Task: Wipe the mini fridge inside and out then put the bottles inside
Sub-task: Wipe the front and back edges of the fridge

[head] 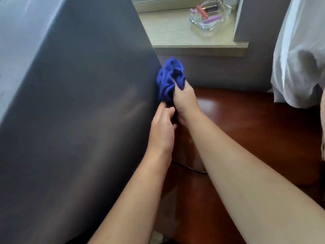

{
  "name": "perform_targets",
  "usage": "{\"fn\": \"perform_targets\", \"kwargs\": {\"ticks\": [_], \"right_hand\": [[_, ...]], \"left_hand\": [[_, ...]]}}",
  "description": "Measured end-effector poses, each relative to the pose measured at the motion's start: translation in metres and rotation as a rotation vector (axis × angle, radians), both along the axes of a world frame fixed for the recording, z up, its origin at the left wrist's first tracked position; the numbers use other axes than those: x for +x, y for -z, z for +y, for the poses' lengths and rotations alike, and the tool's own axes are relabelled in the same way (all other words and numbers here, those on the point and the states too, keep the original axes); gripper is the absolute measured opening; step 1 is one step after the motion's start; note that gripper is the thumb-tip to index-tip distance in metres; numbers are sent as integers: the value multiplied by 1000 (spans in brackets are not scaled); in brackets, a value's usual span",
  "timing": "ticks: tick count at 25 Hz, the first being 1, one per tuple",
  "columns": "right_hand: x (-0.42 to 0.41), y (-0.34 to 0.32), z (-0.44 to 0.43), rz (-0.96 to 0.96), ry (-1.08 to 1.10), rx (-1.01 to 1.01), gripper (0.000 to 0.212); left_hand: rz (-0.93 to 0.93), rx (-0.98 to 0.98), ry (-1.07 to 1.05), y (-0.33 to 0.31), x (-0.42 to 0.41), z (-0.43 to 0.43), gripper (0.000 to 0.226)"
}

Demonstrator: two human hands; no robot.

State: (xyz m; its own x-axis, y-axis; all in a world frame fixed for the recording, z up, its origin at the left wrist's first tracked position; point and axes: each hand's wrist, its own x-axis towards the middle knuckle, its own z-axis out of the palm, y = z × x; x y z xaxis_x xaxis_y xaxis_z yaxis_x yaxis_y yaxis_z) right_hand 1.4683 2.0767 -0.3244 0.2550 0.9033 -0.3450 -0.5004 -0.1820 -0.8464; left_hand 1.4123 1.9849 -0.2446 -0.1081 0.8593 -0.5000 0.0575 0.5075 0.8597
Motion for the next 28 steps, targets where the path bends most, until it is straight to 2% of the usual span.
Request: {"fn": "perform_targets", "kwargs": {"ticks": [3, 6, 9, 12, 15, 16, 18, 19, 22, 25, 28], "right_hand": [[-13, 49, -25, 64, -51, -180, 45], [-26, 87, -62, 163, -108, -303, 30], [-31, 88, -75, 169, -77, -317, 25], [-30, 54, -75, 174, -37, -256, 23], [-28, -11, -75, 48, -27, -101, 20], [-27, -40, -75, -19, -21, -37, 17], [-28, -101, -77, -143, 7, 103, 11], [-30, -133, -82, -195, 22, 176, 11], [-39, -209, -103, -297, 23, 363, 15], [-56, -235, -132, -400, 0, 415, 23], [-73, -212, -163, -392, 17, 358, 19]], "left_hand": [[43, -176, -1, 26, -6, -4, 30], [94, -318, -5, 41, -12, -19, 27], [124, -300, 1, 35, -19, -36, 32], [83, -205, 8, 9, -25, -47, 26], [7, -10, 37, -29, -32, -62, 13], [-11, 65, 57, -45, -33, -68, 22], [-62, 231, 70, -76, -40, -80, 63], [-94, 318, 70, -95, -44, -88, 68], [-160, 547, 91, -139, -55, -109, 57], [-196, 634, 138, -151, -76, -133, 60], [-187, 566, 139, -135, -94, -161, 62]]}}
